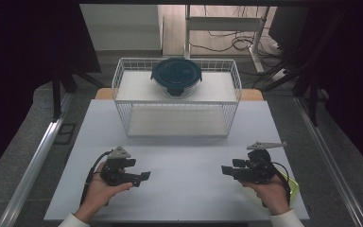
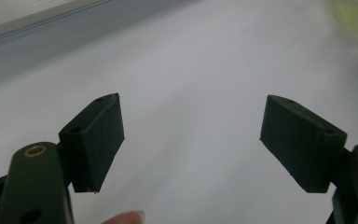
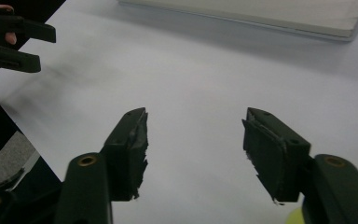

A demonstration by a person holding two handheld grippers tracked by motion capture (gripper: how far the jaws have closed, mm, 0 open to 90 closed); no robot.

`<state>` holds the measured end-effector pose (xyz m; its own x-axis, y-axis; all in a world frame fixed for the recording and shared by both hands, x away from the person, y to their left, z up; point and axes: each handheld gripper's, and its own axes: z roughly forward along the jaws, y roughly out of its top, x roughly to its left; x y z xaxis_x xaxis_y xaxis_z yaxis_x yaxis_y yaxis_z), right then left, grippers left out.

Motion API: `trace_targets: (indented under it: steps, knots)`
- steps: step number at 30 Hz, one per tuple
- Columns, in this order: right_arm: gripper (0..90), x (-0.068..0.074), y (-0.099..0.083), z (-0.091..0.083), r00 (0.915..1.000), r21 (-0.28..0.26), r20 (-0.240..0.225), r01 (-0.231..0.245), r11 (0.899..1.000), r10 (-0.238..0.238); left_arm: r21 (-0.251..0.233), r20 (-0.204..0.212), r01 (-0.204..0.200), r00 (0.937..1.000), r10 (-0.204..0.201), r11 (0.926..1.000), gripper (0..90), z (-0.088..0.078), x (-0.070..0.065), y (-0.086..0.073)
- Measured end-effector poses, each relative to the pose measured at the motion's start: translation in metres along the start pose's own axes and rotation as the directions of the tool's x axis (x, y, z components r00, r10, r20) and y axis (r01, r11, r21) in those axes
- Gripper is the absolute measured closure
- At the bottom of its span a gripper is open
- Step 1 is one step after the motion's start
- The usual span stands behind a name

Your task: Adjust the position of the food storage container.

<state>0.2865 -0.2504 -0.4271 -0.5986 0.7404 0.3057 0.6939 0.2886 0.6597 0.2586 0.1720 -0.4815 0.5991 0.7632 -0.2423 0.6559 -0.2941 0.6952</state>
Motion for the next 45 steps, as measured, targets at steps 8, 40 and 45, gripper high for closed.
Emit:
trace_targets:
  steps: [8,40,45]
  knots:
    - [67.3,-0.029,0.0,-0.035,0.9963,-0.045,0.082,-0.023,0.999,0.027,0.012,0.005,-0.001,1.0,0.0,0.9999,20.8,0.003,0.0,-0.001]
    - [88.7,-0.104,-0.103,-0.112,0.8258,0.04,0.512,-0.299,0.953,0.237,0.028,0.025,0.013,0.9996,-0.014,0.9995,21.1,0.005,-0.002,0.0]
    - [88.7,-0.105,-0.101,-0.102,0.8263,0.076,0.512,-0.317,0.946,0.236,0.03,0.022,0.025,0.9994,-0.025,0.9992,21.3,0.005,0.001,-0.002]
